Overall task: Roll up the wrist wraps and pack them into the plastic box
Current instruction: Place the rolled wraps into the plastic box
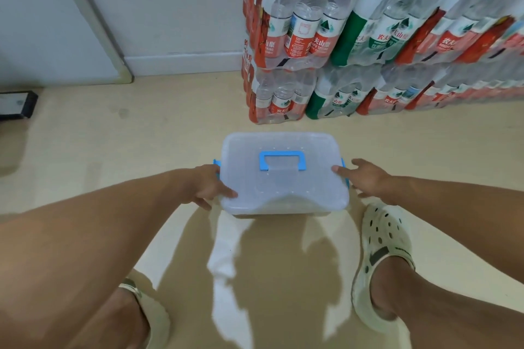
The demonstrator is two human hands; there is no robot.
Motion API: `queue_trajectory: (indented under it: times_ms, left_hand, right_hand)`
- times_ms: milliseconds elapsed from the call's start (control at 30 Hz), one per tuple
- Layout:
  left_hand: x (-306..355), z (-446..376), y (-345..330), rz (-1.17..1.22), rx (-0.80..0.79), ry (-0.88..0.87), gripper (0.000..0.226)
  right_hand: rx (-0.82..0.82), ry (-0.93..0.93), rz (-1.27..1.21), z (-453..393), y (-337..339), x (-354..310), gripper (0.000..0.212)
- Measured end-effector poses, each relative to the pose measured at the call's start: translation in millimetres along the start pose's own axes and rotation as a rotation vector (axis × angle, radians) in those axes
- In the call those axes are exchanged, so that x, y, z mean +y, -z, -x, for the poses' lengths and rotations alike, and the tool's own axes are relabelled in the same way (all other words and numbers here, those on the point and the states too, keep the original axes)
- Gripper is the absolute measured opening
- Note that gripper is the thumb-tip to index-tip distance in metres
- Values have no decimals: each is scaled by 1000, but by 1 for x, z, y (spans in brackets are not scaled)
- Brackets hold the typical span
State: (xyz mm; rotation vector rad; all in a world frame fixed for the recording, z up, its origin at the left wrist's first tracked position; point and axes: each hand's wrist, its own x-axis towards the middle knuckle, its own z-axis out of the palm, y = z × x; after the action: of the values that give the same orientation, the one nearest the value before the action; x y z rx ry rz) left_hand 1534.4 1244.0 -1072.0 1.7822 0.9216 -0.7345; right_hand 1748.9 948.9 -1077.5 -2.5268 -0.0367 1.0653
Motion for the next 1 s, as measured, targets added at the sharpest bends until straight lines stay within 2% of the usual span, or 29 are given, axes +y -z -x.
queue_trajectory:
  times_ms: [67,167,300,333,367,433,500,667,833,1000]
  left_hand:
    - [-2,2,-4,-20,-48,8,73]
    - [-4,0,-10,11,-8,-43,77]
    - [-7,-6,-15,243,113,-10,122]
    - [-5,-5,-17,302,145,4,125]
    - [-2,-4,-18,348,177,16,115]
    - [3,-5,-16,423,220,44,68]
    - [5,-7,-14,472,223,59,45]
    - [10,-25,-11,545,371,46,36]
    - [14,-38,0,428,608,9,41]
    - [16,-44,13,346,686,13,41]
  right_hand:
    - [-109,-41,-102,-1,-4,11,72]
    - [-179,-37,-204,3,-7,19,53]
    - [-186,-44,-397,5,-13,14,48]
    - [-176,-34,-431,3,-15,12,45]
    - [-150,-18,-449,1,-16,11,43]
    - [-77,11,-446,-5,-18,7,42]
    - [-22,30,-423,-13,-18,1,42]
    - [87,67,-417,-27,-18,-37,42]
    - [47,47,-492,-30,-25,-77,43]
    - [157,116,-428,-37,-37,-91,49]
